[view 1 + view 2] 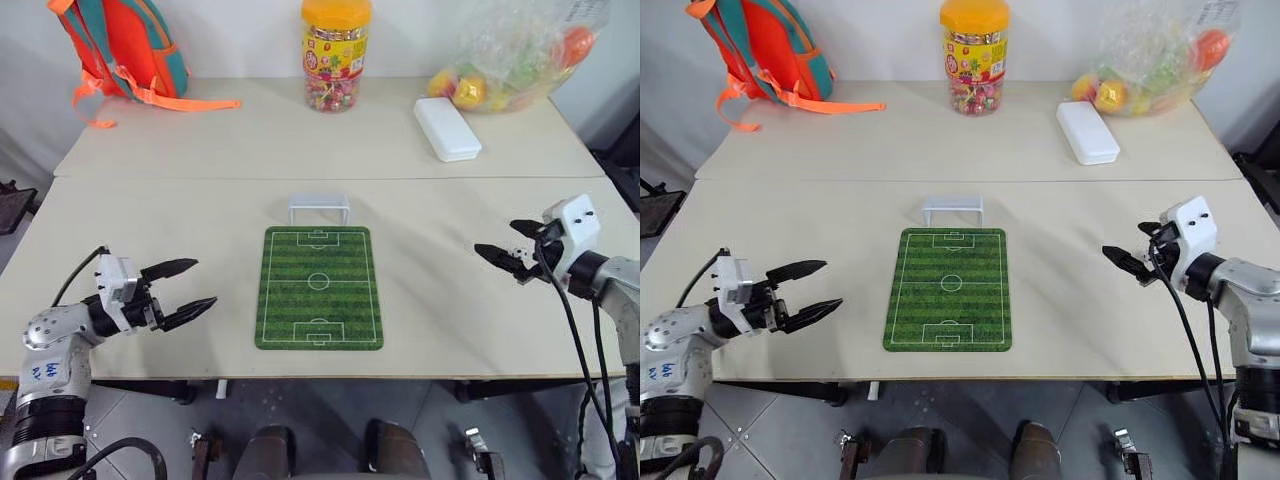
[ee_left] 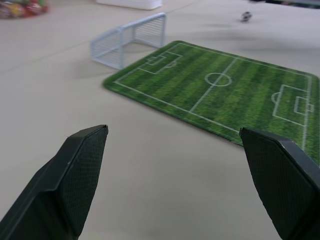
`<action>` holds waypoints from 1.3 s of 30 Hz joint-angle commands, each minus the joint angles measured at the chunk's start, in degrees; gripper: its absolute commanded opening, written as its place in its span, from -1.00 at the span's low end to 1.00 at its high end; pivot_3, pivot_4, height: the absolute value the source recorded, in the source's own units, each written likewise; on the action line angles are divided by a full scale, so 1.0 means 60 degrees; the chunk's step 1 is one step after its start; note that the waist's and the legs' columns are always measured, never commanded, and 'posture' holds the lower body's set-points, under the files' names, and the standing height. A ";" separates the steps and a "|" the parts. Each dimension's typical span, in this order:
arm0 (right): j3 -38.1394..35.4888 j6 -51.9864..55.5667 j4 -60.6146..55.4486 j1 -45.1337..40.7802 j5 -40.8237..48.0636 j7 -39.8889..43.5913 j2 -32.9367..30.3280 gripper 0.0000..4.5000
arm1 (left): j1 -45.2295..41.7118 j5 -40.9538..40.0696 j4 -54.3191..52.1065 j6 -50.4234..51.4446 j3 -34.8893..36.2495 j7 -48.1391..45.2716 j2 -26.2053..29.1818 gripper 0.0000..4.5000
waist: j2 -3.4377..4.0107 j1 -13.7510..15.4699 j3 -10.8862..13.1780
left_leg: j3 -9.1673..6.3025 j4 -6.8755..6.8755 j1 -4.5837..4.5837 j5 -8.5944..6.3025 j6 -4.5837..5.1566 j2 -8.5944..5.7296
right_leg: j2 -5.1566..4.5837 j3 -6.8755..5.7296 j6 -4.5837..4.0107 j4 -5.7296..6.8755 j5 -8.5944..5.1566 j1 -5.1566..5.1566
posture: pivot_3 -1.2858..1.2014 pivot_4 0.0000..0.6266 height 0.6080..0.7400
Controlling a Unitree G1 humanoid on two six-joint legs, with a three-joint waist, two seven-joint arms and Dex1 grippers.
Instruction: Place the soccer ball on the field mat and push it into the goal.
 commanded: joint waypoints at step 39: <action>-0.0002 -0.0353 0.0428 -0.1325 -0.0137 -0.0508 0.0651 -0.63 | -0.0242 -0.0100 0.0557 -0.0799 -0.0037 -0.0903 -0.0033 1.00 | 0.0008 -0.0244 0.0004 | 0.0021 0.0054 0.0006 0.0001 -0.0001 0.0015 | 0.0001 0.0024 -0.0004 0.0047 0.0004 -0.0007 | 0.03 -0.52 1.00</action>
